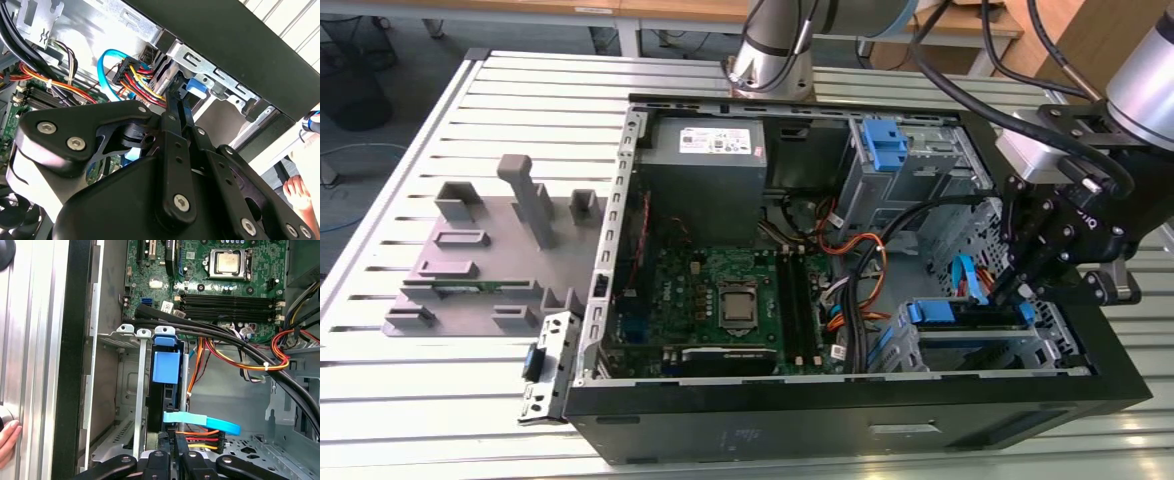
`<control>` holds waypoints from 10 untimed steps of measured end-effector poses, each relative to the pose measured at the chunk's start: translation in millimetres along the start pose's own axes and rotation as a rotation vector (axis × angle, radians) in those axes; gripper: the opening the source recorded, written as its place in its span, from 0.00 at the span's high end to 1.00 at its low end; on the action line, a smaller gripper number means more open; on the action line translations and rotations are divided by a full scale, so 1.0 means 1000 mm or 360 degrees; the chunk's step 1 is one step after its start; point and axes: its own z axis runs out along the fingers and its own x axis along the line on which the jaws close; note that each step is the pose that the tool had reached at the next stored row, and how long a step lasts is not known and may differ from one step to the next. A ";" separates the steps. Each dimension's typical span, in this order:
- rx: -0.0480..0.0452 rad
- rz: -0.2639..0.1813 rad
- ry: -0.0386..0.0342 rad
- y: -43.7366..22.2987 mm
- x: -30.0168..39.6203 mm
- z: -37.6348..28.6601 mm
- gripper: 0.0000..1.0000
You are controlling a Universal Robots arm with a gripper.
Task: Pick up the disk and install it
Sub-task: 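Insert the second disk wire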
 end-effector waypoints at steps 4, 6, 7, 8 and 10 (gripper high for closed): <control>0.0012 0.0001 0.0001 0.0013 0.0004 0.0002 0.84; 0.0018 0.0001 0.0001 0.0023 0.0006 0.0004 0.84; 0.0020 0.0001 0.0001 0.0025 0.0006 0.0004 0.84; 0.0020 0.0001 0.0001 0.0025 0.0006 0.0004 0.84; 0.0020 0.0001 0.0001 0.0025 0.0005 0.0003 0.84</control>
